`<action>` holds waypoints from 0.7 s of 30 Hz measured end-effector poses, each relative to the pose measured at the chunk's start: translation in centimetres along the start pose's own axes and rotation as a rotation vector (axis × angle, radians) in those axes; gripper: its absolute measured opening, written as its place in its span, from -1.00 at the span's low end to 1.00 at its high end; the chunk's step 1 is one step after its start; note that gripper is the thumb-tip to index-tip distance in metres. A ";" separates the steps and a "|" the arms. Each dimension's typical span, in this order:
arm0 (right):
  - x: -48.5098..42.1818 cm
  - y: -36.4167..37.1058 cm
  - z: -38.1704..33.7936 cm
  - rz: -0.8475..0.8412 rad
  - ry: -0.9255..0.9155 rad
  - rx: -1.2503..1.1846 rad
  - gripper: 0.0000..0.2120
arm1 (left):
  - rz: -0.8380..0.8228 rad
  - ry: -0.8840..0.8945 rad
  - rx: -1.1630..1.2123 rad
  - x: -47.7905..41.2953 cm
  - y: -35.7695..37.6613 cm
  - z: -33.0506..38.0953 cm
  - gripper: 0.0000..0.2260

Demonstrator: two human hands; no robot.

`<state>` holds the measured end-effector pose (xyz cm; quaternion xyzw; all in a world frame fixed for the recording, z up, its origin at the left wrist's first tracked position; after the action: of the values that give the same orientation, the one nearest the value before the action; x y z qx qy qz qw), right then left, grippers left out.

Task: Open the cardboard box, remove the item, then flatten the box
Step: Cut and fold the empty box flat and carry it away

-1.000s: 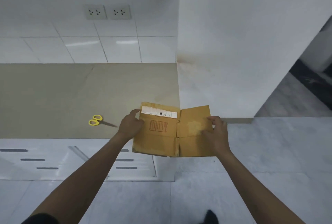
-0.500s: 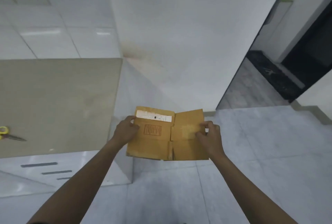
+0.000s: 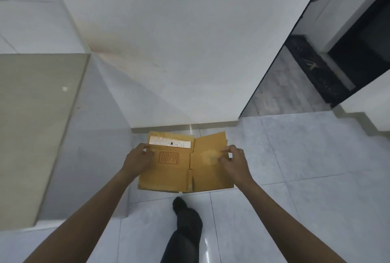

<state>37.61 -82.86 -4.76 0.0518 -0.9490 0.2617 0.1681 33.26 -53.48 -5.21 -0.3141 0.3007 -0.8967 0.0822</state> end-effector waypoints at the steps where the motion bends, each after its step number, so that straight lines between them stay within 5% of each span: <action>1: -2.0 0.1 0.2 -0.010 0.009 0.011 -0.77 | -0.014 -0.011 -0.007 -1.8 0.5 0.4 -0.66; 11: -18.5 2.1 3.0 -0.054 0.107 0.131 -0.78 | -0.070 -0.094 -0.078 -16.7 5.9 4.3 -0.67; 21: -33.4 9.8 15.6 -0.178 0.098 0.167 -0.82 | -0.060 -0.146 -0.153 -32.5 16.7 -3.1 -0.68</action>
<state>62.60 -82.15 -33.55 0.1368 -0.9063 0.3260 0.2317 56.31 -54.55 -33.71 -0.3929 0.3522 -0.8478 0.0530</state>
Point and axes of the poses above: each hand's wrist, its own x-axis away from the middle knuckle, its own y-axis out of the palm, z = x × y, the point moved 2 cm from there along -x, towards the middle knuckle, and after that the axes turned 3 degrees about -x, right-handed, at the moved point
